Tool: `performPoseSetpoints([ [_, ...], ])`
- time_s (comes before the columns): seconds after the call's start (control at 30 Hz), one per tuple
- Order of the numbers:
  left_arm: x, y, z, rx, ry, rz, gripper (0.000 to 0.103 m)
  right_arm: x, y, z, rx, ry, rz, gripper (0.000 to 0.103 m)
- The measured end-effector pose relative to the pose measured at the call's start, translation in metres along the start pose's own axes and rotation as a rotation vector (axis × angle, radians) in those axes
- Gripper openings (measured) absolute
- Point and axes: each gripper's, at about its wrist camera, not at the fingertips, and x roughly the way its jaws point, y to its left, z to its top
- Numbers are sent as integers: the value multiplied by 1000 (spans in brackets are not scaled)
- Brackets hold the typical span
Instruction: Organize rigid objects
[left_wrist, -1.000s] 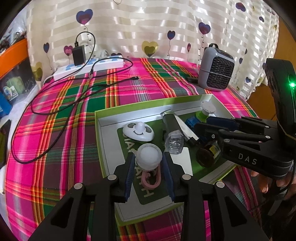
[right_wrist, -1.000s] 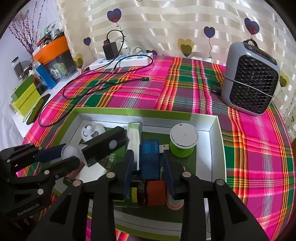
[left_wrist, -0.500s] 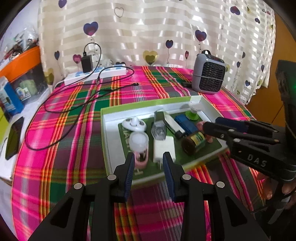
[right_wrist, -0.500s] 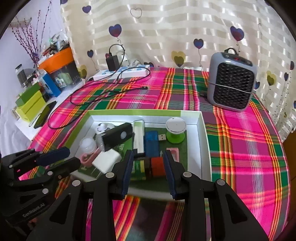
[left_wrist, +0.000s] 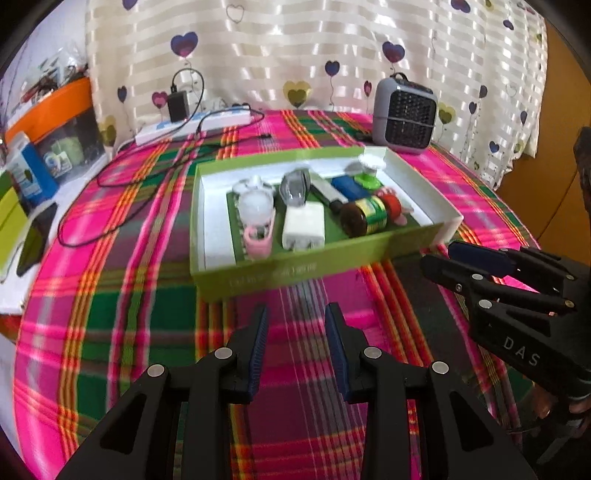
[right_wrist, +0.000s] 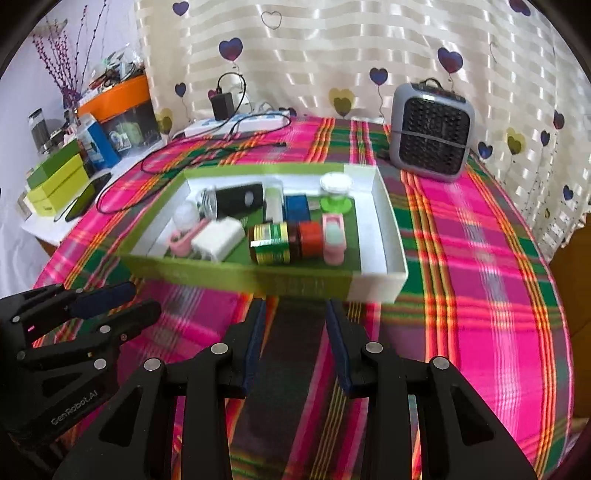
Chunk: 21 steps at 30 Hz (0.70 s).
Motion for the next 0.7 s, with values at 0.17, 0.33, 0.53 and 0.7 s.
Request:
performPoseSetpoints([
  [0.17, 5, -3, -7, -6, 19, 18, 30, 4, -3, -11, 13, 21, -11, 35],
  [0.33, 5, -2, -8, -15, 18, 25, 30, 7, -6, -16, 30, 36, -20, 35],
  [0.53, 7, -4, -10, -11, 32, 27, 30, 9, -6, -21, 29, 57, -27, 35],
  [0.7, 8, -7, -12, 1, 38, 40, 30, 7, -6, -25, 22, 62, -48, 35],
])
